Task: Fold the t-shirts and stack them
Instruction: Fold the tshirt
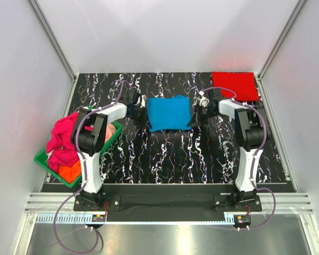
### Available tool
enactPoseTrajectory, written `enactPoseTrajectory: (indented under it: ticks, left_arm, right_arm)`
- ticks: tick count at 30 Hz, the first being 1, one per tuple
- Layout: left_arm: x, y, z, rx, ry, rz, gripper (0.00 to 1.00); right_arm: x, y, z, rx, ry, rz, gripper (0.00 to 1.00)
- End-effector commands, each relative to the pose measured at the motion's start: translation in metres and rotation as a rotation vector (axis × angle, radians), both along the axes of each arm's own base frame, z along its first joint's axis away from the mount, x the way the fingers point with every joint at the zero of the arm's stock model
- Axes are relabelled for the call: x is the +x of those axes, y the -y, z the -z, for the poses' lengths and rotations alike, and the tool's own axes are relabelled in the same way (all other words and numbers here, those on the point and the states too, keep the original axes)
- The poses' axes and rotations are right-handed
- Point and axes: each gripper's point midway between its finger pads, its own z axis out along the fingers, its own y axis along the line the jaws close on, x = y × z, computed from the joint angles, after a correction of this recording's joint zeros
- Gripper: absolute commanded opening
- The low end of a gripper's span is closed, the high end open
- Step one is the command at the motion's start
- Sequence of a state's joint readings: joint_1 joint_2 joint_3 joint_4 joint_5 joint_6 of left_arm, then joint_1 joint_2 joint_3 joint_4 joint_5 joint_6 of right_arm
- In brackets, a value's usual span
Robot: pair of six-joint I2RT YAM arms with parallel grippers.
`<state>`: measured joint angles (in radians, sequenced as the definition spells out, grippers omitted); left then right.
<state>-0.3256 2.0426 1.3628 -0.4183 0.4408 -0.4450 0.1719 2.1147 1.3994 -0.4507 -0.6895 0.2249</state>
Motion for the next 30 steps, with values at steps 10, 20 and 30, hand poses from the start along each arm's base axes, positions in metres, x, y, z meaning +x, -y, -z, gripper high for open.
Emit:
enactPoseTrajectory:
  ticks: [10, 20, 30]
  left_arm:
    - [-0.048, -0.011, -0.007, 0.148, -0.01, 0.005, 0.0]
    - [-0.037, -0.035, -0.044, 0.299, 0.058, -0.036, 0.35]
    - [0.009, 0.025, -0.111, 0.113, 0.192, 0.026, 0.36]
  right_arm:
    - [-0.057, 0.023, -0.013, -0.17, 0.012, 0.101, 0.0]
    - [-0.063, 0.018, -0.039, -0.196, 0.036, 0.143, 0.49]
    - [-0.054, -0.007, -0.094, -0.163, 0.094, 0.098, 0.22]
